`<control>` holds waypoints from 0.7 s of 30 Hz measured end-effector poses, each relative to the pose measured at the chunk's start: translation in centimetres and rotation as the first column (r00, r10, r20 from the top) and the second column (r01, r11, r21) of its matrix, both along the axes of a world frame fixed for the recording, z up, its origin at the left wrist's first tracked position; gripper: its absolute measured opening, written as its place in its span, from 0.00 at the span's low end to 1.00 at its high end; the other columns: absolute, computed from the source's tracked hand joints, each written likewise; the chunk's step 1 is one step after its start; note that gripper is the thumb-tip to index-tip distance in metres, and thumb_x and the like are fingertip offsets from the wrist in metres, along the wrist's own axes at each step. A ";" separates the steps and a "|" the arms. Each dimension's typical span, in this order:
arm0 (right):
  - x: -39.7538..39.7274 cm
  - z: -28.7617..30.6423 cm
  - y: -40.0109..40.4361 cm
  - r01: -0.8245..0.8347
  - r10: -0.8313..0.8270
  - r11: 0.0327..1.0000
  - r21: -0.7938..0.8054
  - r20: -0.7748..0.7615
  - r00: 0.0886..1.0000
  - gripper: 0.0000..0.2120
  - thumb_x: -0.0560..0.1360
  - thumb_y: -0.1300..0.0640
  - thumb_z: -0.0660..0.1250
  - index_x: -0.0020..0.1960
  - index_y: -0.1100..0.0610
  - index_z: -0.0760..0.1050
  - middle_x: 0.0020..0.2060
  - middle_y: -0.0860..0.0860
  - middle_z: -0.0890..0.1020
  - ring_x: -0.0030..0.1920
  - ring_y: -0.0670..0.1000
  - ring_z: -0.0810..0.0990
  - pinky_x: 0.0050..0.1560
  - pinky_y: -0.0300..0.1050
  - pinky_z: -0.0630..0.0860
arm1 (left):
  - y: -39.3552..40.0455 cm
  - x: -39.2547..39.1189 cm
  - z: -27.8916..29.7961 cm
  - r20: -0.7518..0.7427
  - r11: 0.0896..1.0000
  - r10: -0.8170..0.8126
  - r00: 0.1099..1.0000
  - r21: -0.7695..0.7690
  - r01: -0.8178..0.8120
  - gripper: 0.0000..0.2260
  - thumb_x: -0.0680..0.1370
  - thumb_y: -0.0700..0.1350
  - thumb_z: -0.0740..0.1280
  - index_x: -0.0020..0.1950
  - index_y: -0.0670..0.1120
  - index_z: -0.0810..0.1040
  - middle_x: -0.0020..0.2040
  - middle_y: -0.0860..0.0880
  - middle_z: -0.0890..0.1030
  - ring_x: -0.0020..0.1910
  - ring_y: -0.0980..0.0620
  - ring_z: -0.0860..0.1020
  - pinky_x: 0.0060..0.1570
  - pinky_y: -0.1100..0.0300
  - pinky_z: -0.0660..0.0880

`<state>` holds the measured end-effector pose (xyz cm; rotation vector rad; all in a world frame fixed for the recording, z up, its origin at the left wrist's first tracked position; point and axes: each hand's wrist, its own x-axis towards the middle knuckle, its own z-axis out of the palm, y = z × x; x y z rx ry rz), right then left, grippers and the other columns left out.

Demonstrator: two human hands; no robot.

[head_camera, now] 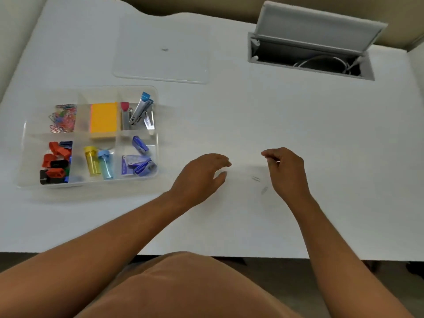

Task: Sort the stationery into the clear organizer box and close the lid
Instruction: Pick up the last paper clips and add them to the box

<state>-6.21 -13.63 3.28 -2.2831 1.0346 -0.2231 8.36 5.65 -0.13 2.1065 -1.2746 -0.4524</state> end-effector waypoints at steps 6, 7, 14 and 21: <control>-7.8 -3.3 -2.1 -0.183 0.169 0.983 -0.016 -0.323 0.931 0.19 0.82 0.59 0.67 0.72 0.58 0.74 0.69 0.53 0.72 0.69 0.56 0.69 0.63 0.40 0.66 | -1.7 -3.3 -5.1 0.274 0.933 -0.297 0.915 0.286 0.217 0.33 0.84 0.67 0.51 0.84 0.52 0.55 0.85 0.50 0.50 0.84 0.48 0.46 0.81 0.41 0.47; -8.3 -3.7 -2.1 -0.224 0.202 0.974 -0.027 -0.341 0.918 0.19 0.81 0.59 0.68 0.71 0.58 0.74 0.70 0.53 0.71 0.70 0.56 0.67 0.63 0.40 0.66 | -1.7 -3.7 -5.6 0.310 0.931 -0.307 0.900 0.295 0.216 0.33 0.83 0.68 0.49 0.84 0.53 0.53 0.85 0.51 0.48 0.84 0.48 0.44 0.81 0.39 0.46; -8.3 -4.6 -2.5 -0.255 0.230 0.958 -0.129 -0.185 0.956 0.08 0.78 0.65 0.69 0.57 0.60 0.81 0.55 0.53 0.79 0.56 0.54 0.76 0.52 0.48 0.77 | -1.9 -4.2 -6.6 0.390 0.937 -0.294 0.872 0.298 0.183 0.33 0.83 0.69 0.49 0.85 0.56 0.48 0.85 0.52 0.47 0.84 0.49 0.44 0.80 0.38 0.49; -7.8 -4.4 -4.9 -0.439 0.411 0.890 -0.127 -0.199 0.890 0.11 0.78 0.63 0.72 0.59 0.56 0.84 0.57 0.49 0.81 0.56 0.53 0.76 0.49 0.49 0.78 | -1.9 -4.2 -6.7 0.383 0.946 -0.276 0.882 0.273 0.177 0.33 0.83 0.69 0.50 0.84 0.56 0.50 0.85 0.52 0.48 0.84 0.50 0.45 0.81 0.39 0.48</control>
